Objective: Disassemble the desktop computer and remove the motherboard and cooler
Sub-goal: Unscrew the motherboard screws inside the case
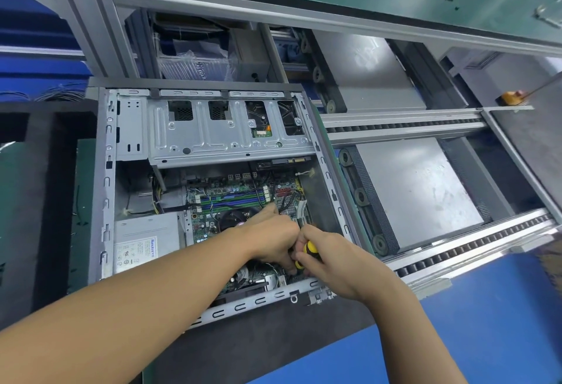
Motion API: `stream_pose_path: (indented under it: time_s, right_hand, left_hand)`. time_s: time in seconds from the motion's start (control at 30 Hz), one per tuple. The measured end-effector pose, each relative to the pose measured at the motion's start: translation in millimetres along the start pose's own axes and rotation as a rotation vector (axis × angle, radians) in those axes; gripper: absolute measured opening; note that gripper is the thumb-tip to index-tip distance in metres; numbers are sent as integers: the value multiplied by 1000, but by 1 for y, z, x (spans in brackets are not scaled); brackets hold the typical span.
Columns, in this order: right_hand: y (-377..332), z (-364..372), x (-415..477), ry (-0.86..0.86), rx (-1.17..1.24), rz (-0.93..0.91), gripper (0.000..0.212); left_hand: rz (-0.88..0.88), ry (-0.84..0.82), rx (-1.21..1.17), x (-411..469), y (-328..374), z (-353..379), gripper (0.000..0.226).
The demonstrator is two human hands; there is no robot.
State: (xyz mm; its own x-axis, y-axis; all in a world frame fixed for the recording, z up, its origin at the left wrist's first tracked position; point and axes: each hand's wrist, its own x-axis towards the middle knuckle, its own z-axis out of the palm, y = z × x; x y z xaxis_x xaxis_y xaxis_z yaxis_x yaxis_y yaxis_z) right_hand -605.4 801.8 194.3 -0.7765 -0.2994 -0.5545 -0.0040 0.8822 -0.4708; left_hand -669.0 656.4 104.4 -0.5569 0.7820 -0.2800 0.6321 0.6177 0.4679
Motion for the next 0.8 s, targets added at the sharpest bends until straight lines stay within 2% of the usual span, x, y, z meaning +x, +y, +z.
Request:
stream_pose_path:
  time_s: [0.13,0.27,0.4,0.5,0.7,0.8]
  right_hand:
    - [1,-1,-1,-40,-8,11,4]
    - [0,1,0,-6,-10,26,5]
    - [0,2,-2,58,-129,82,22]
    - [-1,1,-2,56,-87,102,34]
    - [-1,-4,1,155,-91,81,18]
    - [-1,-7,-1,221,-91,93,27]
  left_hand:
    - [19,21,41,0,1,1,28]
    - [23,41,49,1,1,1,29]
    - [41,28,26,2,1,3,29]
    - [36,42,14,3,-1,6,31]
    - [71,76,46,8,-3,12,34]
    - [72,75,60,9,-4,14,34]
